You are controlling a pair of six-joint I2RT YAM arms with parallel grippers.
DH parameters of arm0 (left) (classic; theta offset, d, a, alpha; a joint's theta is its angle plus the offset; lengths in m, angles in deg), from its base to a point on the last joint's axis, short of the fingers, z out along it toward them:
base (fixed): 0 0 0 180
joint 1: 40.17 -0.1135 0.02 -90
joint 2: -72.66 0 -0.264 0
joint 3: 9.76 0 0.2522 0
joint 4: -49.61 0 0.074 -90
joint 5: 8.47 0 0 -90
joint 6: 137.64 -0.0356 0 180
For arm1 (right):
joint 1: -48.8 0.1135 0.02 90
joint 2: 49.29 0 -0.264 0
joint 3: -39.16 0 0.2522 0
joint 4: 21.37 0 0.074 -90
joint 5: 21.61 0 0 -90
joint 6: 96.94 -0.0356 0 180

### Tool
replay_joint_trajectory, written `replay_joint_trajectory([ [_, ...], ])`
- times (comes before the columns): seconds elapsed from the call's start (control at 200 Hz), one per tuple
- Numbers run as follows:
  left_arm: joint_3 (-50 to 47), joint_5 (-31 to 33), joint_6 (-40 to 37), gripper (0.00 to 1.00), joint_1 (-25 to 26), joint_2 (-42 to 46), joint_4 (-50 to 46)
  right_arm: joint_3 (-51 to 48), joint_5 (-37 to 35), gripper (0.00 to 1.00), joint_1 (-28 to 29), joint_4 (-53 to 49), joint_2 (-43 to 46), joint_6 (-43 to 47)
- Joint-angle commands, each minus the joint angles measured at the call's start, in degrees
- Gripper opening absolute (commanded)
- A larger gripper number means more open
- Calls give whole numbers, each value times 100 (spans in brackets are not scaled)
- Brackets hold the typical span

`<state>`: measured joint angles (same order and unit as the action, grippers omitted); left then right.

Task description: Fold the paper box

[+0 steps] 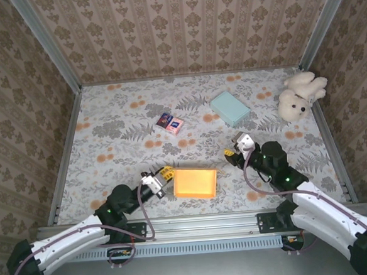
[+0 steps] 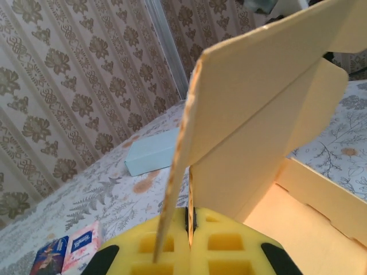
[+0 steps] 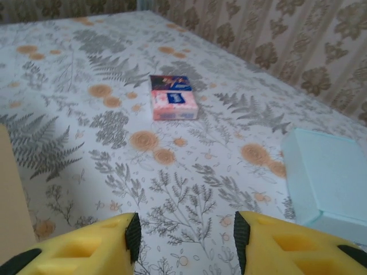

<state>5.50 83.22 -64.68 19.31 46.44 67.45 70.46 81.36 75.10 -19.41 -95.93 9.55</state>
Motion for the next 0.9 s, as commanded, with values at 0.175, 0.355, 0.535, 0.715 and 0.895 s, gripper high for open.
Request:
replay_joint_trajectory([
  [0.175,-128,863,-114,0,-73,121,336,-150,1129,48,-25,406,-141,599],
  [0.355,-160,786,3,0,-137,304,225,-216,1254,48,-20,480,-93,678],
  [0.535,-165,701,58,0,-152,285,216,-198,1305,48,52,479,27,658],
  [0.715,-155,718,86,0,-190,258,208,-160,957,48,112,441,182,592],
  [0.895,-156,674,174,0,-260,213,216,-234,1423,48,205,538,377,640],
])
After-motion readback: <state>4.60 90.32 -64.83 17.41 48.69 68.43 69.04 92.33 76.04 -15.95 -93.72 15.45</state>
